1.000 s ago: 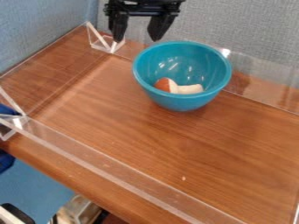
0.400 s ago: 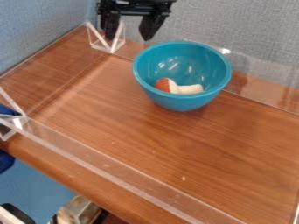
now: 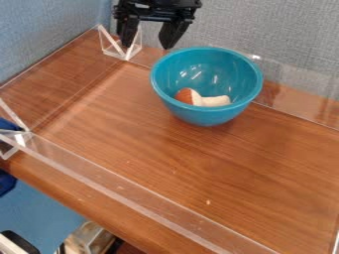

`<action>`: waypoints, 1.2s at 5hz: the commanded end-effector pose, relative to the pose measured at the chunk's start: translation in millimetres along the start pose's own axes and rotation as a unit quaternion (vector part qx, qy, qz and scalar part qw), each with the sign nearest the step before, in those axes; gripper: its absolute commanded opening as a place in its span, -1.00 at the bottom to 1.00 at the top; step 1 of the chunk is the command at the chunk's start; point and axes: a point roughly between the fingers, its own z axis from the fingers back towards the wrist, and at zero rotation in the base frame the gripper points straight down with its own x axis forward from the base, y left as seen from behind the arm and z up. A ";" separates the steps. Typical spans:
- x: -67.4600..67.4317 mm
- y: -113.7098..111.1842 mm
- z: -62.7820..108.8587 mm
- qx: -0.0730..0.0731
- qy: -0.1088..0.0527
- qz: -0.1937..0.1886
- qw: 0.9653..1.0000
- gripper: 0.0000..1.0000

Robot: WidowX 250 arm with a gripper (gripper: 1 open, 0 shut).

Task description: Put the mushroom in the blue bowl

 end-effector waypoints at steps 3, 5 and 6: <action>19.6 1.3 13.4 -0.001 -0.010 0.021 1.000 1.00; 20.3 2.5 13.2 0.013 -0.003 0.031 0.999 1.00; 15.1 12.6 13.2 0.024 0.010 0.058 0.998 1.00</action>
